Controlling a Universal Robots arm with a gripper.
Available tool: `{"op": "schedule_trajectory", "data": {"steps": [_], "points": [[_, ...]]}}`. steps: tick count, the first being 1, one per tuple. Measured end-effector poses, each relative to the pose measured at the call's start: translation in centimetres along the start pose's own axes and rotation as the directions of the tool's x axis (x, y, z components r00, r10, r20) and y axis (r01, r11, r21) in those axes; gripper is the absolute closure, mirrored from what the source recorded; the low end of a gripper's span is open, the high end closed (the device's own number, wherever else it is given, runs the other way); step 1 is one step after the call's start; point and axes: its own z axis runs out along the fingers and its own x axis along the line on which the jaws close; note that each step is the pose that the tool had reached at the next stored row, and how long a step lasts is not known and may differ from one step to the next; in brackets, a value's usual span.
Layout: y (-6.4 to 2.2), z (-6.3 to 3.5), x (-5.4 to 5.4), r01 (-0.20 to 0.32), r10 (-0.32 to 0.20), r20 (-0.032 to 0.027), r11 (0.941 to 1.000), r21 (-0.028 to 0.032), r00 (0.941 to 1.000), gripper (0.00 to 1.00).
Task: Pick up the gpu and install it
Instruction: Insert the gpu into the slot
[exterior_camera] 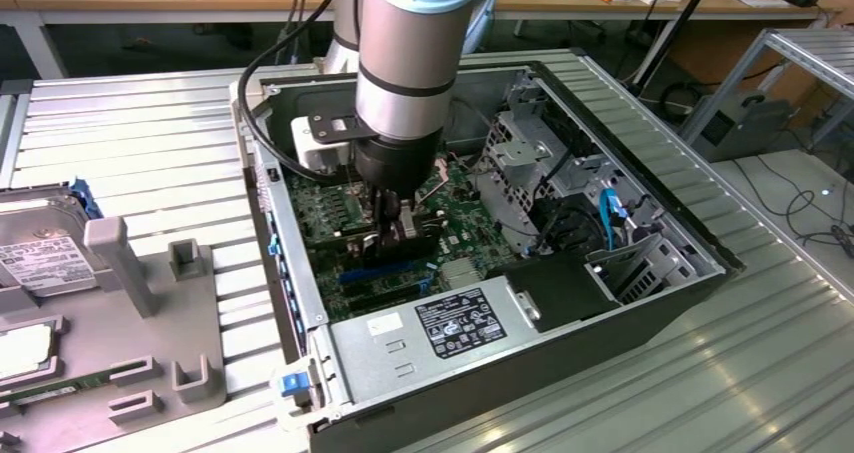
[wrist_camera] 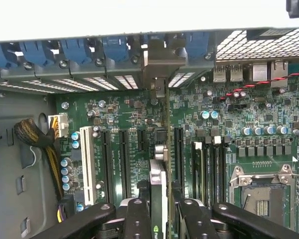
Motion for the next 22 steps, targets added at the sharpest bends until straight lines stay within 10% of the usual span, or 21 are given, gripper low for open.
{"op": "schedule_trajectory", "data": {"steps": [22], "points": [[0.01,0.69,-0.16,0.024,-0.024,-0.0004,0.9997,0.0002,0.9997,0.73]]}}
